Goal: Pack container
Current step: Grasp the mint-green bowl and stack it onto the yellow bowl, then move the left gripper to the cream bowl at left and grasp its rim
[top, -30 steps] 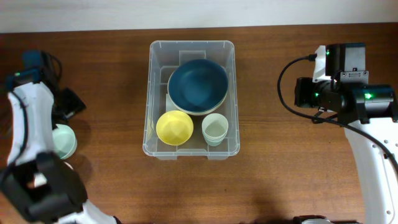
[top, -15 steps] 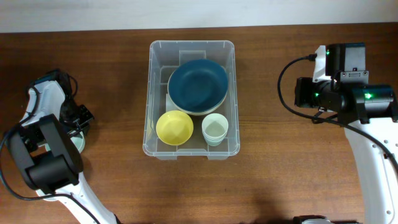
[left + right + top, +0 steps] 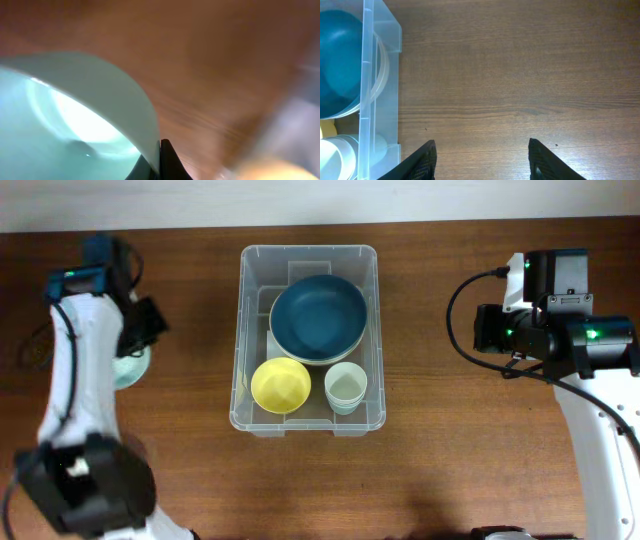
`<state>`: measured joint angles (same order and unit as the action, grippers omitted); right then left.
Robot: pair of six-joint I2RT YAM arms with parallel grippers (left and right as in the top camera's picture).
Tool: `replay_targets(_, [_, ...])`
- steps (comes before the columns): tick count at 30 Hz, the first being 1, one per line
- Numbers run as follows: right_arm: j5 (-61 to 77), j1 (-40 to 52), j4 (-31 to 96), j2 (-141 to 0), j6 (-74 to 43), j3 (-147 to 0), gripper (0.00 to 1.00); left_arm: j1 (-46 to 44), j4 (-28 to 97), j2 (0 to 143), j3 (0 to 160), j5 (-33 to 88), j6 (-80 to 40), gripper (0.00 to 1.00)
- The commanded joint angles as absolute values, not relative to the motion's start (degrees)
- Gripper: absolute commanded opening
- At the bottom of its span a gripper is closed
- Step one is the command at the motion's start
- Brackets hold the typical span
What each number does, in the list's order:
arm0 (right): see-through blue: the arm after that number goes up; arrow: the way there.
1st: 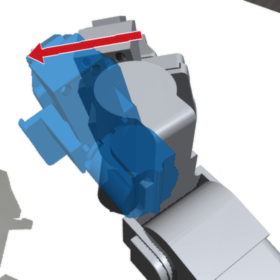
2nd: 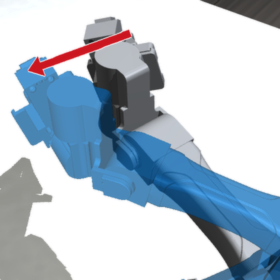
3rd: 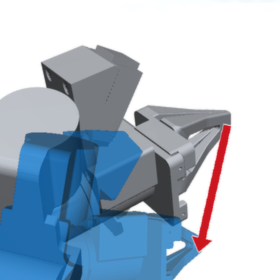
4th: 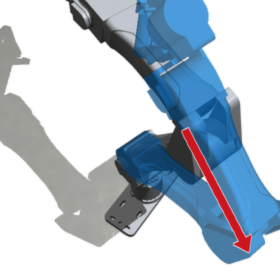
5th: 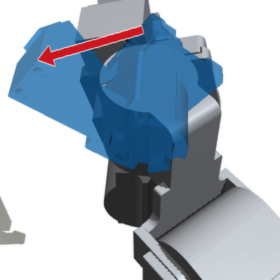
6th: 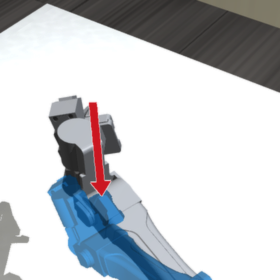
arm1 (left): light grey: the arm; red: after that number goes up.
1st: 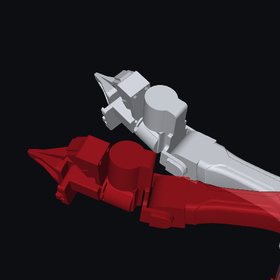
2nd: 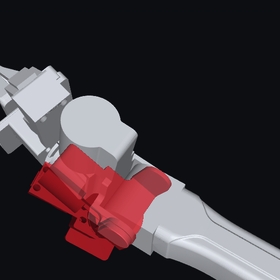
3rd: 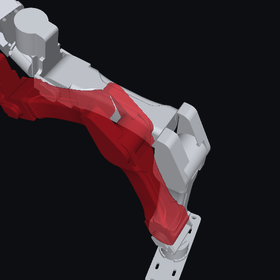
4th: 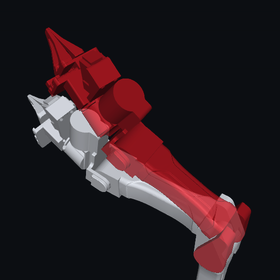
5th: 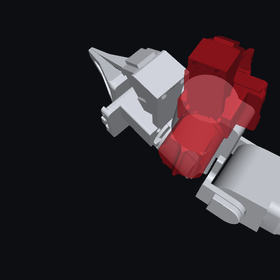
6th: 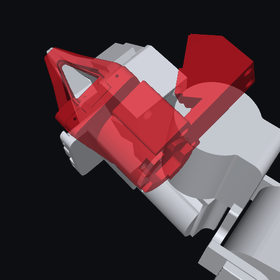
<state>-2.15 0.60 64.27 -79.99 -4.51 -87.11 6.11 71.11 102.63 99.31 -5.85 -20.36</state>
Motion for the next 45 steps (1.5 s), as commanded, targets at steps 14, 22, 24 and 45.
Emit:
replay_targets(14, [-2.9, 0.3, 64.1, -80.2, -4.9, -87.3, 0.55, -30.0, 69.7, 101.6, 100.3, -3.8, -20.2, 0.01])
replay_targets(22, [-2.9, 0.3, 64.1, -80.2, -4.9, -87.3, 0.54, -33.0, 74.3, 110.8, 100.3, -1.1, -23.2, 0.01])
replay_targets(24, [-2.9, 0.3, 64.1, -80.2, -4.9, -87.3, 0.54, -32.9, 75.1, 111.4, 100.3, -0.9, -23.2, 0.36])
replay_targets(45, [-2.9, 0.3, 64.1, -80.2, -4.9, -87.3, 0.54, 0.4, 81.3, 83.8, 98.5, -17.4, -30.4, 0.68])
